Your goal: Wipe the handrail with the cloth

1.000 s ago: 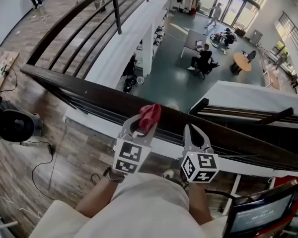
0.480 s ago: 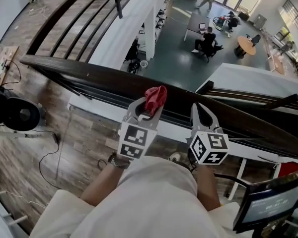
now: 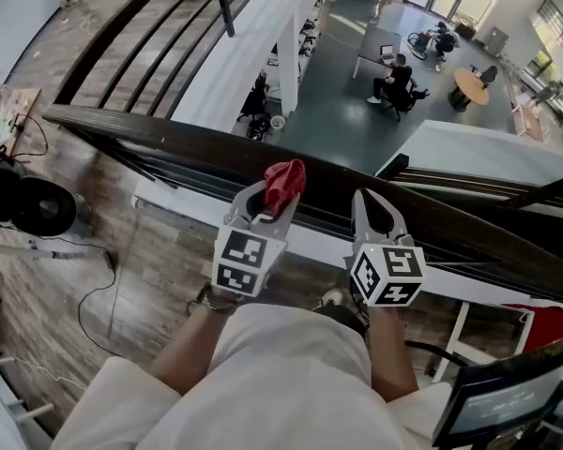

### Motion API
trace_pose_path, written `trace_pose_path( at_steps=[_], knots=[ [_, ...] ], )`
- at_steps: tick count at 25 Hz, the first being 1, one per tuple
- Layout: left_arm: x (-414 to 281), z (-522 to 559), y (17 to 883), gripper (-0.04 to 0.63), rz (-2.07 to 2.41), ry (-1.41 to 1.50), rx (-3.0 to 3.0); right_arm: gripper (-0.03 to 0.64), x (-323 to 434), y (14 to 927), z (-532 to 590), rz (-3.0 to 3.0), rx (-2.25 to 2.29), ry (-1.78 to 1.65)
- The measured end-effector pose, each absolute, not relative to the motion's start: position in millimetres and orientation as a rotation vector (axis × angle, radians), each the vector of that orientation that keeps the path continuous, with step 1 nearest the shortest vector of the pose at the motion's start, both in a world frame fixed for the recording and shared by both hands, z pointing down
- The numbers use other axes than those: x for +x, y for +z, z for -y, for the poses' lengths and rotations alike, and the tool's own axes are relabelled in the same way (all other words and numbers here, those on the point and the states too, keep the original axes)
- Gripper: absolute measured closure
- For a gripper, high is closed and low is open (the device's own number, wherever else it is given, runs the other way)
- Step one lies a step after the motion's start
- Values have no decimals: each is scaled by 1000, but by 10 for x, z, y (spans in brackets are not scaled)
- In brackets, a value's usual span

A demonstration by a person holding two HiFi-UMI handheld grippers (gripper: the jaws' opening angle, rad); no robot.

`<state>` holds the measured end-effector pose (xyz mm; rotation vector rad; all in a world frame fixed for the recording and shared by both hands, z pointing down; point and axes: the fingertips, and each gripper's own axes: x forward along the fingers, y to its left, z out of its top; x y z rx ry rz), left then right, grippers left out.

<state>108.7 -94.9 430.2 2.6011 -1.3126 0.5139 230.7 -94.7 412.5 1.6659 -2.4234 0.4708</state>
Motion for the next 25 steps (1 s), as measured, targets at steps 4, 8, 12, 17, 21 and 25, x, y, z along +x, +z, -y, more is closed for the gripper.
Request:
trace_pose_path(
  at_steps=[4, 8, 12, 17, 21, 25],
  knots=[
    [1018, 978, 4292, 466, 1377, 484, 2562, 614, 2255, 4109, 943, 2451, 1628, 426],
    [995, 1003, 4307, 466, 1401, 502, 2555, 614, 2211, 4127, 965, 2460, 1635, 390],
    [1050, 977, 4297, 466, 1401, 473, 2590, 614, 2252, 4127, 961, 2447, 1650, 405],
    [1041, 972, 4304, 466, 1418, 432, 2628, 614, 2260, 4100, 975, 2445, 1712, 380],
    [1079, 955, 4310, 466, 1391, 453, 2631, 614, 2282, 4106, 976, 2432, 1726, 421],
    [1115, 990, 4355, 466, 1437, 416, 2626, 614, 2302, 4157, 1001, 2447, 1695, 422]
  ],
)
